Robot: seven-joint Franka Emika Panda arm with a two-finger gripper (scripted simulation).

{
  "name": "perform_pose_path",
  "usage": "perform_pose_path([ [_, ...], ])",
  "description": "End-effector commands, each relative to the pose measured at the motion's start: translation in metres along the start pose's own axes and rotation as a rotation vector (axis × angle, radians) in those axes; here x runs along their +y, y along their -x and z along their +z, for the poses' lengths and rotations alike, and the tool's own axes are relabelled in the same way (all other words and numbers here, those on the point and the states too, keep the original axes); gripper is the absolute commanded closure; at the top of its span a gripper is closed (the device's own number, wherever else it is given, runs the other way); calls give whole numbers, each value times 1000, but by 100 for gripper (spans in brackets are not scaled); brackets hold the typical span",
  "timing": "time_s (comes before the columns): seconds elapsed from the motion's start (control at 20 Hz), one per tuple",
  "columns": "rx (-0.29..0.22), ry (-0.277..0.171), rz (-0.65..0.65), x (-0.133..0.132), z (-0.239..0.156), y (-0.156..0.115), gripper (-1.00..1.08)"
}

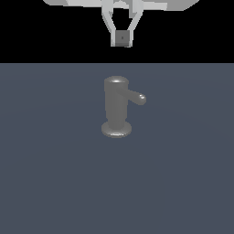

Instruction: Turn on the faucet by rotating a designated handle.

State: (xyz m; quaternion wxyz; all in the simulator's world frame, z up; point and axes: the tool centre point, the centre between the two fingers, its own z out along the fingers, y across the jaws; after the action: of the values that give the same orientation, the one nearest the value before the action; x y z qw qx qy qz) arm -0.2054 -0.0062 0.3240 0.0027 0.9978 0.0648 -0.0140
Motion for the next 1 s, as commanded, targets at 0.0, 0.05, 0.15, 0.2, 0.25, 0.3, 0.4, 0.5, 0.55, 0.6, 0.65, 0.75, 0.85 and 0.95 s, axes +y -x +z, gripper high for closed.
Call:
perform_pose_path([
  [0.0, 5, 0, -18, 0, 18, -7, 108],
  [0.05, 7, 0, -25, 0, 25, -10, 108],
  [0.15, 11, 0, -39, 0, 39, -16, 108],
  [0.2, 13, -1, -46, 0, 45, -19, 108],
  [0.25, 14, -1, -52, 0, 51, -22, 108],
  [0.3, 16, -1, -58, 0, 57, -25, 108],
  [0.4, 19, -1, -69, -1, 68, -29, 108],
  [0.5, 21, -1, -79, -1, 77, -34, 108],
  [0.55, 22, -1, -83, -1, 81, -36, 108],
  [0.6, 23, -1, -87, -1, 85, -38, 108],
  [0.65, 24, -1, -90, -1, 88, -40, 108],
  [0.75, 26, -1, -96, -1, 94, -43, 108],
  [0.85, 27, -2, -101, -2, 98, -45, 108],
  [0.95, 28, -2, -104, -2, 101, -47, 108],
])
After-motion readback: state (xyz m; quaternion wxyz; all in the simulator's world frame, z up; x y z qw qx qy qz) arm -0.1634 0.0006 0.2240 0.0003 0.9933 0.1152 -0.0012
